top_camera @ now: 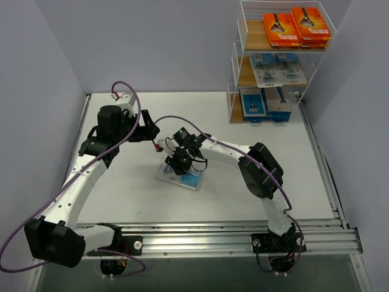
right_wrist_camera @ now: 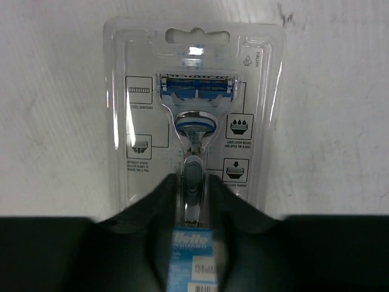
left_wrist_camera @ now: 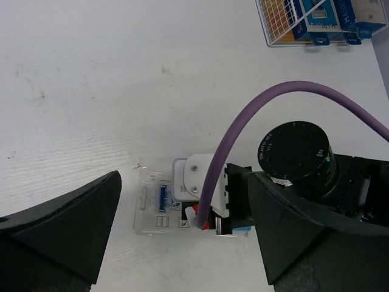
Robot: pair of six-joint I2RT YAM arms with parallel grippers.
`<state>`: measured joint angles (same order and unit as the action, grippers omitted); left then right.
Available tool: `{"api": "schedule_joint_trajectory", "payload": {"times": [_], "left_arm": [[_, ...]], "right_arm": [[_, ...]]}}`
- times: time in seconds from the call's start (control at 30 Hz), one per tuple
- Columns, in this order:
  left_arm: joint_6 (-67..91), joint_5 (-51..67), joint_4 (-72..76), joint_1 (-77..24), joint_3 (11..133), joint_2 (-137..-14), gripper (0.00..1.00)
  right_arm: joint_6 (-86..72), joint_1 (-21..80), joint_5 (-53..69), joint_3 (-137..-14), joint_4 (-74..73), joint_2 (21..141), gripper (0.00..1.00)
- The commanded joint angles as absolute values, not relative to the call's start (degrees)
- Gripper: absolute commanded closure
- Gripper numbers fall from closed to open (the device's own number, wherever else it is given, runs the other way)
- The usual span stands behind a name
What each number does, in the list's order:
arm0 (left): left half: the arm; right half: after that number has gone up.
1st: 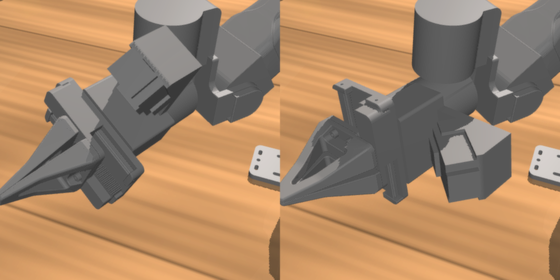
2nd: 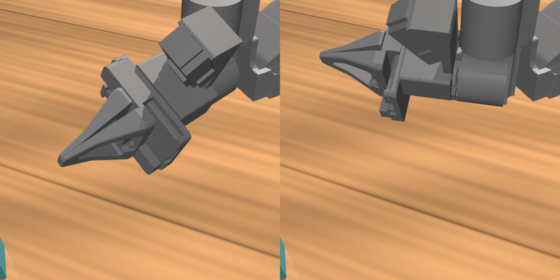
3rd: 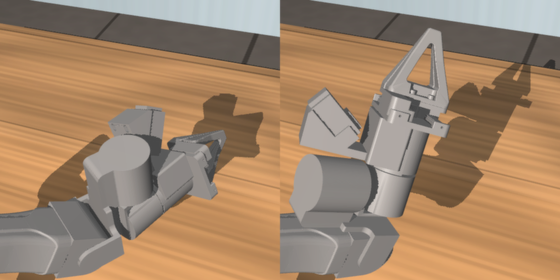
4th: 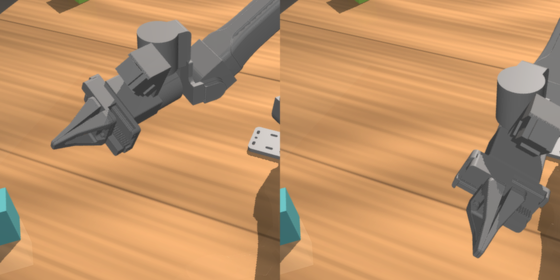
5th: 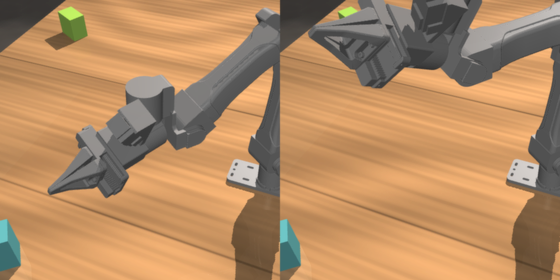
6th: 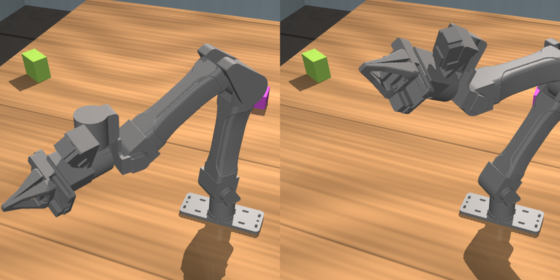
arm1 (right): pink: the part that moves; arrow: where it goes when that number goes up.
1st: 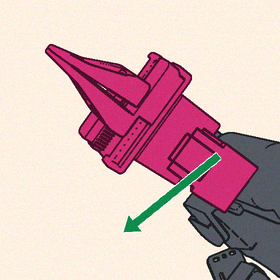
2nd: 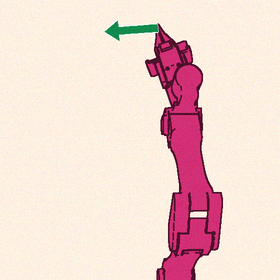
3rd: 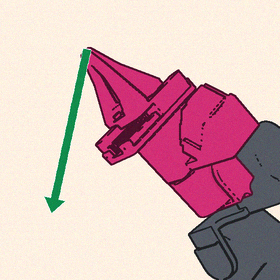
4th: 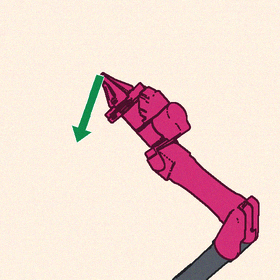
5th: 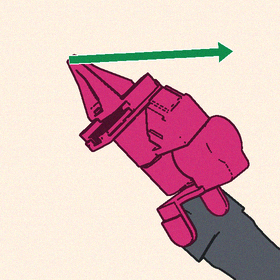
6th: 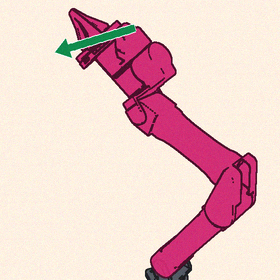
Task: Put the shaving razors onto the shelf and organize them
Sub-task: Grab a shaving razor with the right arm
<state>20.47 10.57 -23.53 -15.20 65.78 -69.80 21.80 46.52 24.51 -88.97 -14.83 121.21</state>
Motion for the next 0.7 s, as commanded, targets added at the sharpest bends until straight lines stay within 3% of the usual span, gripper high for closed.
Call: {"api": "schedule_joint_trajectory", "payload": {"times": [0.0,0.07,0.27,0.67], "left_arm": [[19.51,7.92,-22.5,-14.85,67.68,-67.68,0.06],[19.51,5.29,-22.33,-14.85,67.15,-66.19,0.06],[19.16,1.15,-21.1,-14.85,65.66,-63.02,0.06],[19.77,4.74,-21.27,-14.94,66.09,-67.59,0.06]], "right_arm": [[23.48,44.21,24.7,-84.57,-17.85,115.06,0.67],[21.72,44.21,24.44,-82.28,-13.73,112.07,0.52],[10.65,42.28,23.74,-75.41,-0.97,103.89,0.44],[-16.42,47.54,-3.24,-68.05,-3.43,92.12,0.44]]}}
